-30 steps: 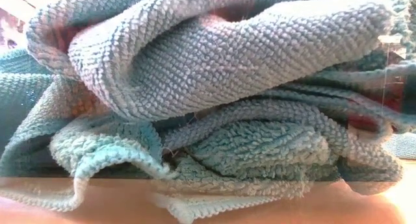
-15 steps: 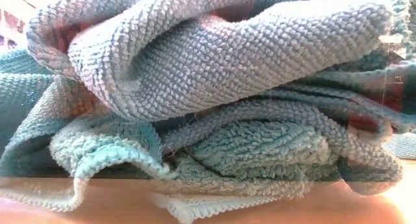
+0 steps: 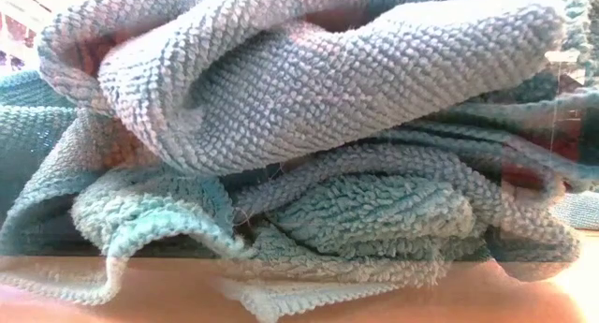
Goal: Sort microfiber towel by color & place in baskets
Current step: Put the blue microfiber towel into the bottom transparent bin
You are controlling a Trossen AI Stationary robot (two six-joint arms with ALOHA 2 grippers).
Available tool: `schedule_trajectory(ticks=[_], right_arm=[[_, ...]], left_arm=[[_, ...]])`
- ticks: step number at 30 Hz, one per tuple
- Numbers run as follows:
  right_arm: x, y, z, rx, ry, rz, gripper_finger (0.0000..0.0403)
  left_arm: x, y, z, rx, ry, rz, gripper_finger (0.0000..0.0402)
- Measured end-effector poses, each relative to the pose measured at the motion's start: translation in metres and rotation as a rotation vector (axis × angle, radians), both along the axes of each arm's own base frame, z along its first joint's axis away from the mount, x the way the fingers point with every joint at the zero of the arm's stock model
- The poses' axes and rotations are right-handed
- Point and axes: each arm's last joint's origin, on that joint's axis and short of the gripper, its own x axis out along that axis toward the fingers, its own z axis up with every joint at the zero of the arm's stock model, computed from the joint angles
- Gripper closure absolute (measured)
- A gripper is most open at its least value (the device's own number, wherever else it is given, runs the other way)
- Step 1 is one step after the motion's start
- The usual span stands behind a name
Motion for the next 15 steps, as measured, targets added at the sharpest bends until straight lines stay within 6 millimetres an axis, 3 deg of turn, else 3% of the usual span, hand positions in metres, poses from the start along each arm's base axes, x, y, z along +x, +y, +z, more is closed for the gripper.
schedule_trajectory(ticks=[8,15], right_arm=[[0.000,0.000,0.000,0.000,0.003,-0.001,0.0402],[0.000,0.000,0.000,0.004,0.002,-0.004,0.0402]], left_arm=[[-0.004,-0.036,0.011,-0.028,-0.139,-0.159,0.0401],[0.000,-0.062,0.011,-0.021,-0.156,-0.232,0.0401]])
